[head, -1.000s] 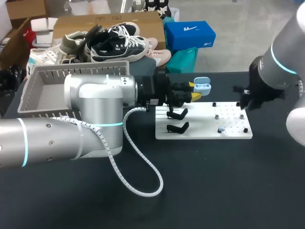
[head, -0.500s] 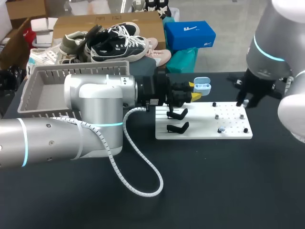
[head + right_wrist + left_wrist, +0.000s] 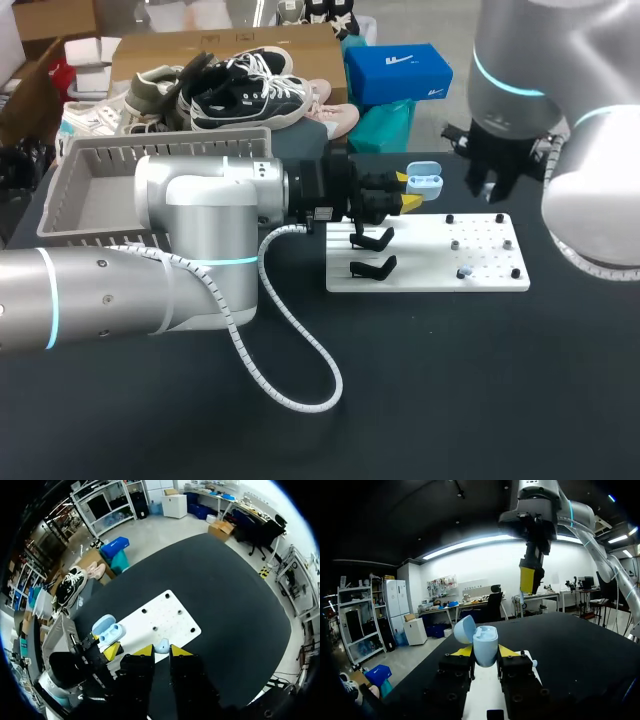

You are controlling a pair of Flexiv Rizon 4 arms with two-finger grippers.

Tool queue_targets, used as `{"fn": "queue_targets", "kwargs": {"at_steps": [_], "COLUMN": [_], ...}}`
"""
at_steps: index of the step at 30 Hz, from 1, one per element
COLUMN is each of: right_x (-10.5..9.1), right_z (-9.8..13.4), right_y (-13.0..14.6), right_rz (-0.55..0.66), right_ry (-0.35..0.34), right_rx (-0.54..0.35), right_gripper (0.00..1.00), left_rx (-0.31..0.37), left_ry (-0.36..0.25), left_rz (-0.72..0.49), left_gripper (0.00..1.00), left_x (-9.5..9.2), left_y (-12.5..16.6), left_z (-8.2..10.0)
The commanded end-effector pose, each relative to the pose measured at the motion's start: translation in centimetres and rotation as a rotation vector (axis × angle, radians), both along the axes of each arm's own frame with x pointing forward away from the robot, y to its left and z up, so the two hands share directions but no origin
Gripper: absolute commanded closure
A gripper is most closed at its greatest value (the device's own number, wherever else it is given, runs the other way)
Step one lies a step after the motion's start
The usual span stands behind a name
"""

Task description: Pick up each earbud case from the left stands, insert the matching earbuds, close the lid, and place the case in the box.

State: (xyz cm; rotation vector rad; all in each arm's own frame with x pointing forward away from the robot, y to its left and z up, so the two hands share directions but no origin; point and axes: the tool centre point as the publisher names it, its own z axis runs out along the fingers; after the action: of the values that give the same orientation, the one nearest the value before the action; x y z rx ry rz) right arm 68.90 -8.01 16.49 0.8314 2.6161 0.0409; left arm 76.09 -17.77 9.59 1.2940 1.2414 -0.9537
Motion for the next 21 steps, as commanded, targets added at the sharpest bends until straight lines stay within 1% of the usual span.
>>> {"fn": "queue_targets", "kwargs": {"at_steps": [1,7,12,18,21], "right_x": [0.9,2.4,3.7,4.4,5.1], "right_z": [0.6,1.4,1.7,1.6,1.0], "right_y": [1.0,2.4,3.7,4.7,5.0], "right_rz": [-0.013,-0.024,-0.059,-0.069,-0.054], "right_ry": [0.007,-0.021,-0.052,-0.062,-0.048], "right_rx": [0.001,0.018,0.01,-0.016,-0.019], "right_gripper": [1.0,1.0,1.0,1.0,1.0], "left_rx": [-0.003,-0.003,-0.003,-0.003,-0.003], "left_ry": [-0.002,-0.002,-0.002,-0.002,-0.002], "left_rz": [-0.001,-0.001,-0.001,-0.001,-0.001], "left_gripper": [1.0,1.0,1.0,1.0,1.0], "left_x": [0.1,0.1,0.1,0.1,0.1], "left_y": [0.0,0.0,0.0,0.0,0.0], "left_z": [-0.1,-0.1,-0.1,-0.1,-0.1]}}
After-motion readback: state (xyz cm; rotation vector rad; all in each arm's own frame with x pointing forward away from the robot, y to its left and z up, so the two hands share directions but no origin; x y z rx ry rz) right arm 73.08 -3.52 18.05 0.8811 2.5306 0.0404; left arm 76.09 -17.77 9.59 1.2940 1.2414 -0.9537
